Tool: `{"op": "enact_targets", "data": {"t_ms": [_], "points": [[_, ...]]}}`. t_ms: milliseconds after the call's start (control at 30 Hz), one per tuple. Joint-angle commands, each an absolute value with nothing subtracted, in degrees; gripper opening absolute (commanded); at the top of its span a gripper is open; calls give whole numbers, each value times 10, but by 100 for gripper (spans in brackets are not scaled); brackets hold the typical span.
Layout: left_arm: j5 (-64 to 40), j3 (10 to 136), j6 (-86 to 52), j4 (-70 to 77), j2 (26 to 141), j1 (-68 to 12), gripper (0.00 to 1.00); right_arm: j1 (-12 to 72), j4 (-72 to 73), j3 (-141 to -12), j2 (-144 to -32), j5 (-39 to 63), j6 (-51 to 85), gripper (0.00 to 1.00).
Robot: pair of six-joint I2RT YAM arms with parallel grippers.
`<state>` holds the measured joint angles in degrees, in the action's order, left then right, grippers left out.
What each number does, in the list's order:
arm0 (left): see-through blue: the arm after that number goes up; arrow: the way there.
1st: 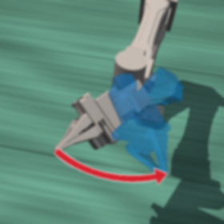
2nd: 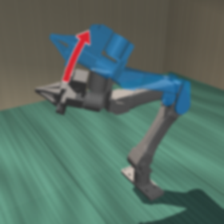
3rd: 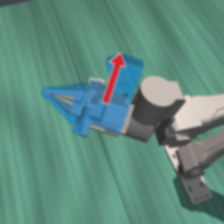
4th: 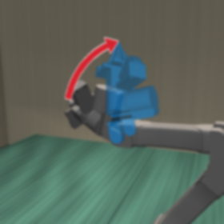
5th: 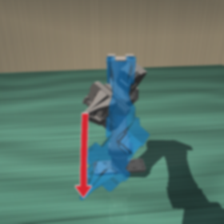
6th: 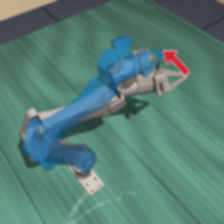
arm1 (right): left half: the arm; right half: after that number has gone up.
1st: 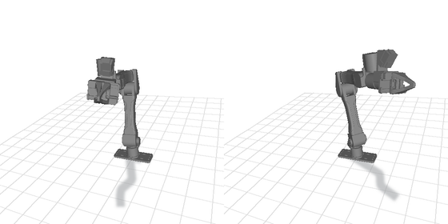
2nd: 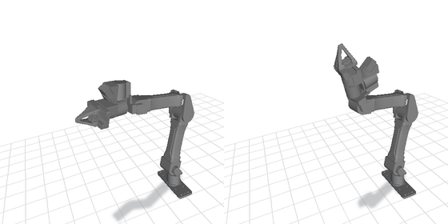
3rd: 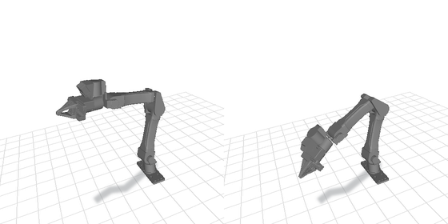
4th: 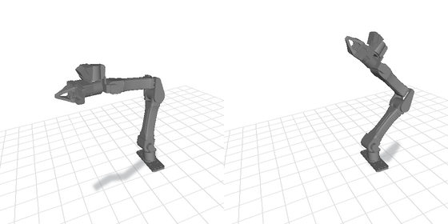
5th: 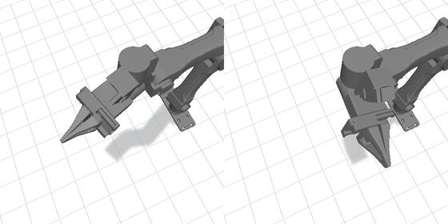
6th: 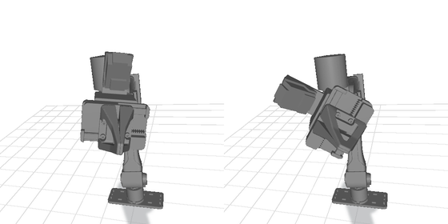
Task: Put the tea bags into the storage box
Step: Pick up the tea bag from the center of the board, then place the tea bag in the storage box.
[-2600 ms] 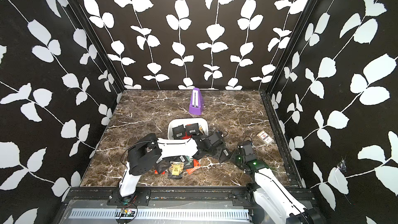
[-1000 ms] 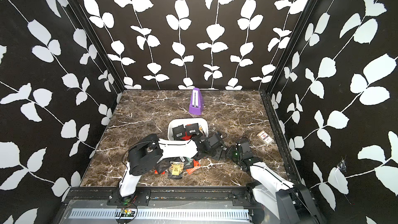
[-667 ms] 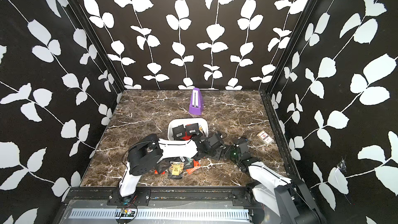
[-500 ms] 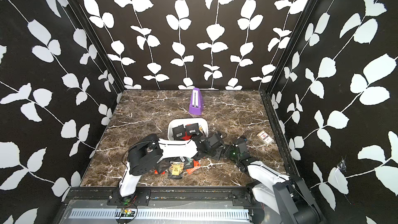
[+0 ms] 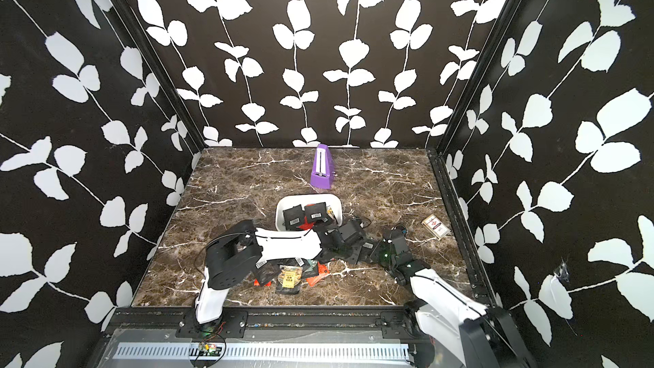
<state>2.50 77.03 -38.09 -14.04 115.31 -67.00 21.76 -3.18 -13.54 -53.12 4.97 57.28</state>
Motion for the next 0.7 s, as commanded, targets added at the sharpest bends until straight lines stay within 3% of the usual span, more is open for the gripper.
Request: {"op": "enact_targets", "data": {"t_ms": [0, 167, 333, 500, 667], "points": [[32, 764, -359, -136, 1054, -650, 0, 221, -136, -189, -471, 14, 526, 0], [81, 733, -334, -140, 961, -631, 5, 222, -300, -283, -395, -29, 457, 0], [189, 634, -333, -159, 854, -599, 13, 230, -433, -430, -419, -78, 381, 0], [268, 527, -344, -189, 751, -568, 18, 259, -424, -547, -505, -71, 352, 0], [327, 430, -372, -202, 643, -565, 23, 321, -323, -621, -626, -40, 360, 0]]}}
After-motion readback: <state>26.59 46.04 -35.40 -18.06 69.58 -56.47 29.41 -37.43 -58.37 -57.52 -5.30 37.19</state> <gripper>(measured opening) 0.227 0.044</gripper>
